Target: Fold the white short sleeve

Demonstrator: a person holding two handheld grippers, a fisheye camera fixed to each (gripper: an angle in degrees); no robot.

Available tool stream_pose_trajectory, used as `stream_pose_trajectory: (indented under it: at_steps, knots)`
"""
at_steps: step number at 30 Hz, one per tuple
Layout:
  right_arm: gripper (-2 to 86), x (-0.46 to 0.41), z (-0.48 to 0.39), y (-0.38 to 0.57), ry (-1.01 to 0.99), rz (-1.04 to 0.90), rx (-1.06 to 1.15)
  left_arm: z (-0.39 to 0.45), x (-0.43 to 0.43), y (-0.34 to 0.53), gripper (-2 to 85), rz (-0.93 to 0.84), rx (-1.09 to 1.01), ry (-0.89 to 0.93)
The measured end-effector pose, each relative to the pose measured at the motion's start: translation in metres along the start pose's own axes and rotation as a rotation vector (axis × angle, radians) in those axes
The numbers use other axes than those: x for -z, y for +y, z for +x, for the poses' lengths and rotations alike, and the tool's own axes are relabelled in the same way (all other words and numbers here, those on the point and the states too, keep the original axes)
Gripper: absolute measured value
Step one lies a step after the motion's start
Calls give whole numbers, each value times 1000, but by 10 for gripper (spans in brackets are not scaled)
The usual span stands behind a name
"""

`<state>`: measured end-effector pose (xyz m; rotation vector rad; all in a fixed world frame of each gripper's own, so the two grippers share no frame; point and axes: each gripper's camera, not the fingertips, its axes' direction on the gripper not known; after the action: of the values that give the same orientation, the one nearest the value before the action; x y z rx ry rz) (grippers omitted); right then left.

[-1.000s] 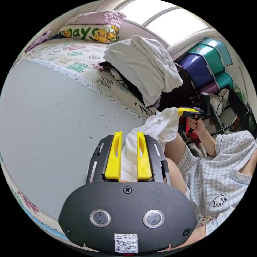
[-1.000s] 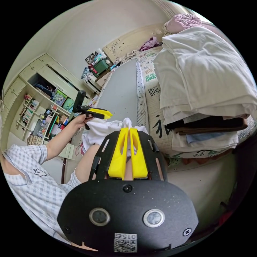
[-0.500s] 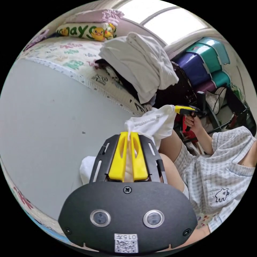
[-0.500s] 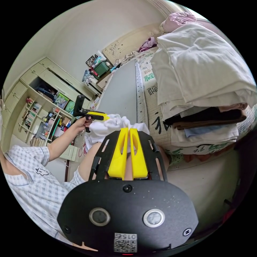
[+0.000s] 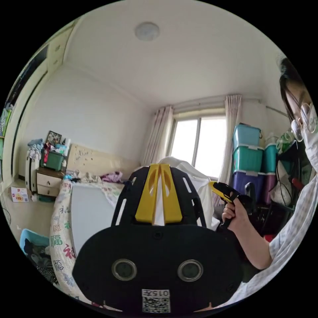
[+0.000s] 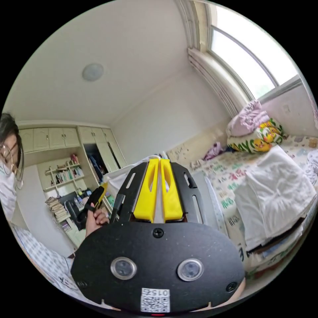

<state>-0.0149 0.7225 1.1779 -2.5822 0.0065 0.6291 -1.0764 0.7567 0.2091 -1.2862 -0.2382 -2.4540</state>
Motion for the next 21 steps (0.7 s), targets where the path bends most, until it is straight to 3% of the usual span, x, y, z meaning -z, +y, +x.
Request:
stream_pose_trajectory:
  at_steps: [5,11,15,21]
  knots:
    - [0,57,-104,-47,-171,251,93,73,100,-12,-8,371,-154,-72]
    - [-1,121,-200,-68,-147,496,277,142,164,-3,-8,583,-425,-201]
    - [-2,124,-239,-68,-53,575,414,154,176,10,-7,647,-488,-253]
    - [-3,52,-247,-63,58,542,570,121,139,37,-7,562,-513,-387]
